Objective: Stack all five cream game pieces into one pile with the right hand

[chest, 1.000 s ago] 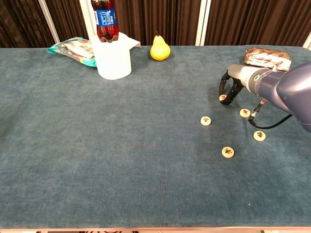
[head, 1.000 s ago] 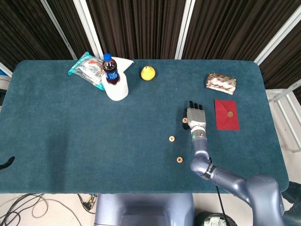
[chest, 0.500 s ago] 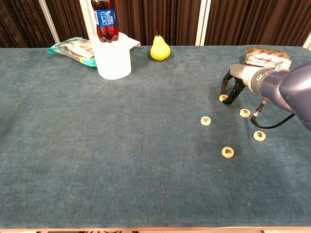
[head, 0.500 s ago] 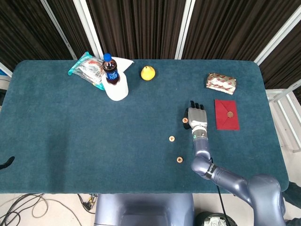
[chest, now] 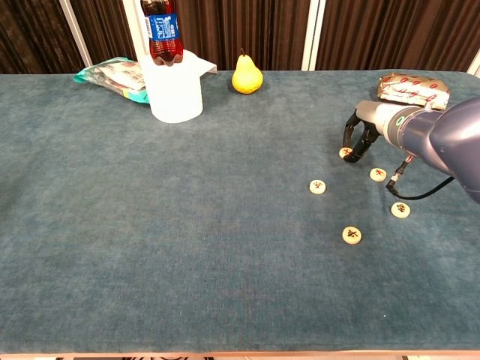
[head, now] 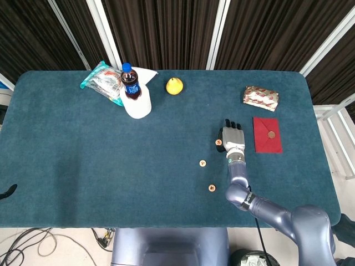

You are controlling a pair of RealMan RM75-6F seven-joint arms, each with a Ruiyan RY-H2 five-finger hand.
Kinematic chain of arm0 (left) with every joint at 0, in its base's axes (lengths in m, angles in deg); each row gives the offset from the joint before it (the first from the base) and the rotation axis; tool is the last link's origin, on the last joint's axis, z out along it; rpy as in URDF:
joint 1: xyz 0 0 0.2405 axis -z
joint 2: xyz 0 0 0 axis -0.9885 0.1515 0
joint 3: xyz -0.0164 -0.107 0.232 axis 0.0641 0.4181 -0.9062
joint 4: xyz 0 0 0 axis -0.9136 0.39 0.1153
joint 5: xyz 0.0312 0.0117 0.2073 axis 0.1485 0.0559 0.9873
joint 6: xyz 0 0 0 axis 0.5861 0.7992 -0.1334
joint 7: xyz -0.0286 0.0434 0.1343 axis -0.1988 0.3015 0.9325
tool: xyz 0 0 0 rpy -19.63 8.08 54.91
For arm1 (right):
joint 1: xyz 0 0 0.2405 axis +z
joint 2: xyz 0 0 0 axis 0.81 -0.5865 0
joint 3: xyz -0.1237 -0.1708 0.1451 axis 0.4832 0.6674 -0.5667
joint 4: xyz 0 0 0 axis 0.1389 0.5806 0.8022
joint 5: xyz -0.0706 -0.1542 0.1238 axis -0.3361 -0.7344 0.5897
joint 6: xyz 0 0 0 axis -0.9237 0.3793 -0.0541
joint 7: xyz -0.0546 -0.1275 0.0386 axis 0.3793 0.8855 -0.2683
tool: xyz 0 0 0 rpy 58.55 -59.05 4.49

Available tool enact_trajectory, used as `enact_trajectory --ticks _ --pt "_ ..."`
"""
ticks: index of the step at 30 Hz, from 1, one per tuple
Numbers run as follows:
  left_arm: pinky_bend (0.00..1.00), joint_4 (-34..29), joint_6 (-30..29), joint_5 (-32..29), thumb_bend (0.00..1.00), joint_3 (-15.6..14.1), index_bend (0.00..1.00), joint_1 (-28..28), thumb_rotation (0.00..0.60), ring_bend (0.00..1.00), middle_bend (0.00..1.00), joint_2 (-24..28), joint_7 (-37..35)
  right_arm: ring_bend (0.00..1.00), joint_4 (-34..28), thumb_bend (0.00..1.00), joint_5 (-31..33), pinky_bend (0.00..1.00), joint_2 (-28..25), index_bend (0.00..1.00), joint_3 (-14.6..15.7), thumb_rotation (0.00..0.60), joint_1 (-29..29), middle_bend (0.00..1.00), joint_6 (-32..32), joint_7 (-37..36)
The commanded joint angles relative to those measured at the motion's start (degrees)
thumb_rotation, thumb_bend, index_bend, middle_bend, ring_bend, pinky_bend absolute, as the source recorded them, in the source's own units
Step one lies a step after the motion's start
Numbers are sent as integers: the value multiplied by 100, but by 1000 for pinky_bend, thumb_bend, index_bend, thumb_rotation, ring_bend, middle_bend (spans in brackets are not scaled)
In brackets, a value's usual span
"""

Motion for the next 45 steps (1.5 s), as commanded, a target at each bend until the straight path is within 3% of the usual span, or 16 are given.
enact_trajectory --ticks 1,14,21,28,45 --pt "0 -2 0 1 164 0 55 0 600 0 0 2 -3 0 13 387 3 0 3 503 0 600 -1 0 -11 5" --pt "0 -18 10 29 165 -13 55 -7 600 0 0 37 -82 0 -253 388 -120 0 -158 530 -71 600 -34 0 55 -82" --pt "0 -24 -38 32 165 -4 55 -18 600 0 0 21 -36 0 -1553 387 -292 0 -1013 530 188 600 -341 0 221 104" --pt "0 -52 -61 41 164 -2 55 -23 600 0 0 12 -18 0 -2399 388 -490 0 -1476 530 485 600 -626 0 406 36" --pt "0 -69 -52 34 164 -2 55 -25 600 0 0 25 -20 0 -2381 387 -589 0 -1530 530 793 600 -737 0 402 -224"
